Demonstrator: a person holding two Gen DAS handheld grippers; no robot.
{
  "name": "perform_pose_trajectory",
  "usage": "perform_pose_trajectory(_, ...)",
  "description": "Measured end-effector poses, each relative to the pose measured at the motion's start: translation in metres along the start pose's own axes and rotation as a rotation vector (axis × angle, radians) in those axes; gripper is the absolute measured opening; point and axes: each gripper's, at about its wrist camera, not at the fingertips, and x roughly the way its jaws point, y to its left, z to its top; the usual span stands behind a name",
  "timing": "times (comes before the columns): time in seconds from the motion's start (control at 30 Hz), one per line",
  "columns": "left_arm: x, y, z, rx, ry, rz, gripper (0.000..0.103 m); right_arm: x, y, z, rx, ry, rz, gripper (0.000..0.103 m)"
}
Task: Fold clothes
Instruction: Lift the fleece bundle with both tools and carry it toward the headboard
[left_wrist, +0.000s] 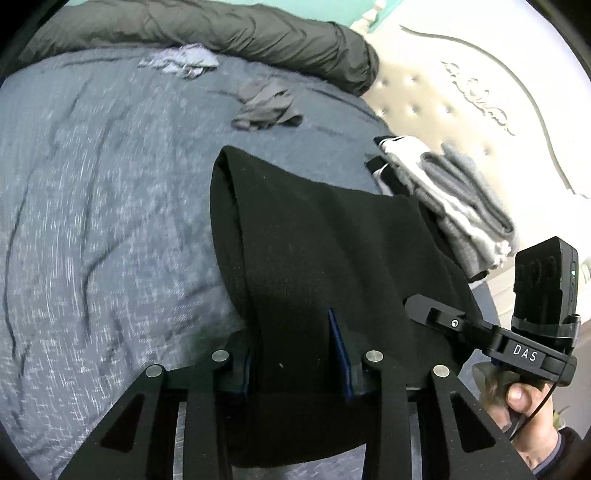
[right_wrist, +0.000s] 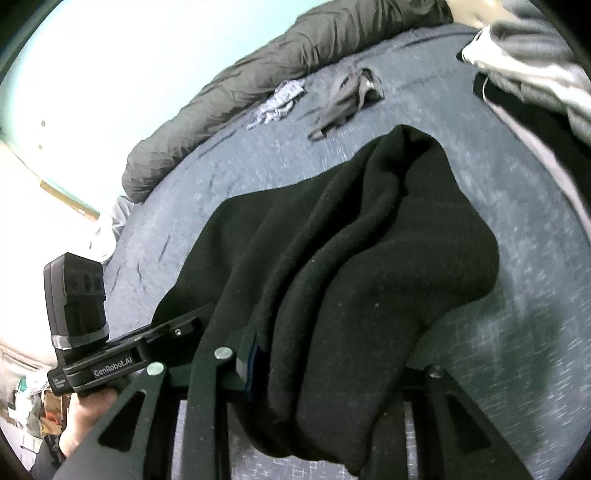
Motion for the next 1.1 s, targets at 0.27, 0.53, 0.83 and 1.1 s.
perform_pose_trajectory(0.27,-0.026,-0.047,0.034,0.033,-0.051,-0.023,0.036,-0.047,0.010,0.036,-0.032,-0.053,0.011,0.030)
perform_pose_trajectory(0.53,-0.045,-0.116,0.075,0.087,-0.100,-0.037,0.036,-0.109,0.011,0.080,-0.077,-0.115,0.018,0.030)
perform_pose_trajectory(0.83,-0.040,-0.182,0.099,0.131,-0.114,-0.057,0.036,-0.173,-0.016,0.111,-0.066,-0.168,0.015,0.030)
perform_pose_trajectory(1.1,-0.039,-0.206,0.102,0.155,-0.097,-0.044,0.036,-0.191,-0.030,0.110,-0.047,-0.177,0.029,0.030)
